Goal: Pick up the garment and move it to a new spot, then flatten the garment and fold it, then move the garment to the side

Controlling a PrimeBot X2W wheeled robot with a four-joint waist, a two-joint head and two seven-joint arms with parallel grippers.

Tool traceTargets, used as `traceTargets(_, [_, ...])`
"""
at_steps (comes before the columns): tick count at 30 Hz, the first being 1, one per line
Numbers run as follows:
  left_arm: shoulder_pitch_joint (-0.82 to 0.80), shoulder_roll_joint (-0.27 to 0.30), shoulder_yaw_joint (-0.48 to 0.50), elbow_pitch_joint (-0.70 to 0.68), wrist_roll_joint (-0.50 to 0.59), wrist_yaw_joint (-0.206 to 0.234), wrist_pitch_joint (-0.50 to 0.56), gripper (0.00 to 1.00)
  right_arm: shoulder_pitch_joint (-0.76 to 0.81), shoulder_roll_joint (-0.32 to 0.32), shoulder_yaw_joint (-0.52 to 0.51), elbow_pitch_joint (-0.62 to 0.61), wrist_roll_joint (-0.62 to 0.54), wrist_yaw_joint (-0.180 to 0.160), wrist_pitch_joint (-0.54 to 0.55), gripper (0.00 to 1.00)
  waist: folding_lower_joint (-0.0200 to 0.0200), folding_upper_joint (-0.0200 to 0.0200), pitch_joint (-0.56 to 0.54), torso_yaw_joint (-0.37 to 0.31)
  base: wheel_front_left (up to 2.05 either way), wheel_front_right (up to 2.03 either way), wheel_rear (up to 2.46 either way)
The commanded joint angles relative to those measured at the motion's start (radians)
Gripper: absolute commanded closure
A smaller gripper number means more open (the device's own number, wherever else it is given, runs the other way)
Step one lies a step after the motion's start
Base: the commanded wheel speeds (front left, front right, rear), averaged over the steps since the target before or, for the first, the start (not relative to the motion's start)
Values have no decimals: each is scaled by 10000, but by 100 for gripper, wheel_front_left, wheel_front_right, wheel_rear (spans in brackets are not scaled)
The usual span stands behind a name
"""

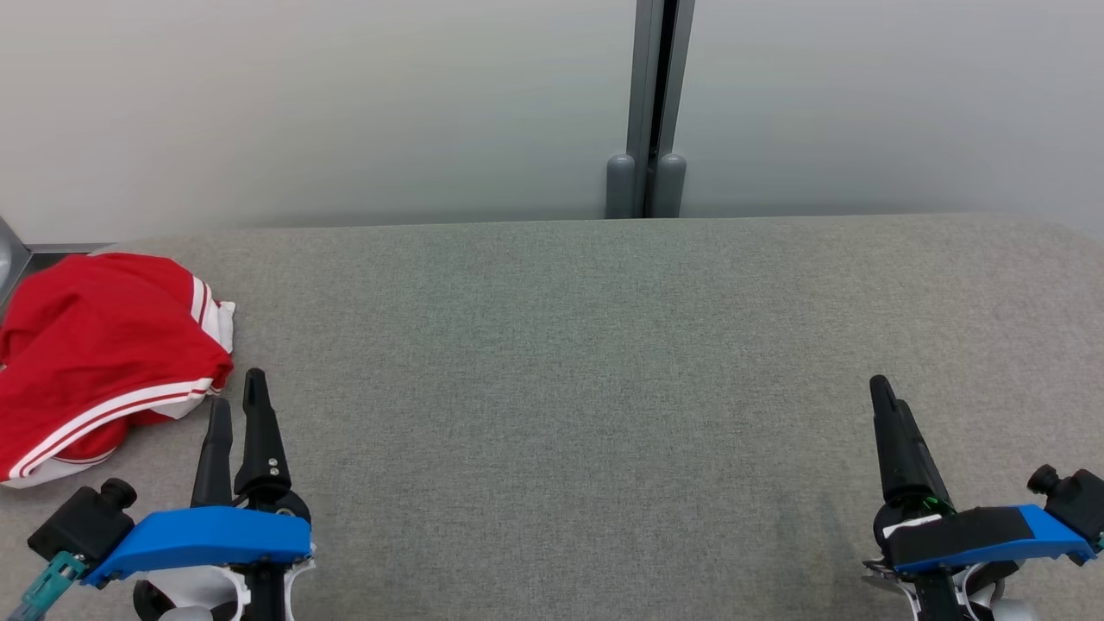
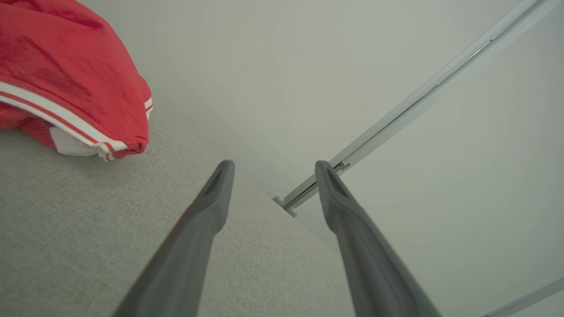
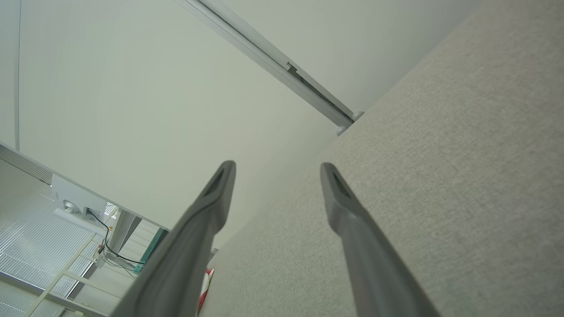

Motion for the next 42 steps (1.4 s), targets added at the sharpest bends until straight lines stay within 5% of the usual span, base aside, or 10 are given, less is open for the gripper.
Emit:
traceTargets(1, [-197,73,-49,-166,524,45,-114,0,-231,-66,35,-155,-426,19,-110,0,1,0,4,7,0,0,0])
traceTargets(23, [-257,140,-498,176,3844,339,-754,0,-349,-81,480,51,-3494,22,-749,0,1,0,58,101,0,0,0])
traceTargets(42, [-384,319,-758,690,5641,609,-1190,0,-515,-91,533,425,-5568,24,-1186,0,1,0,86,152,0,0,0])
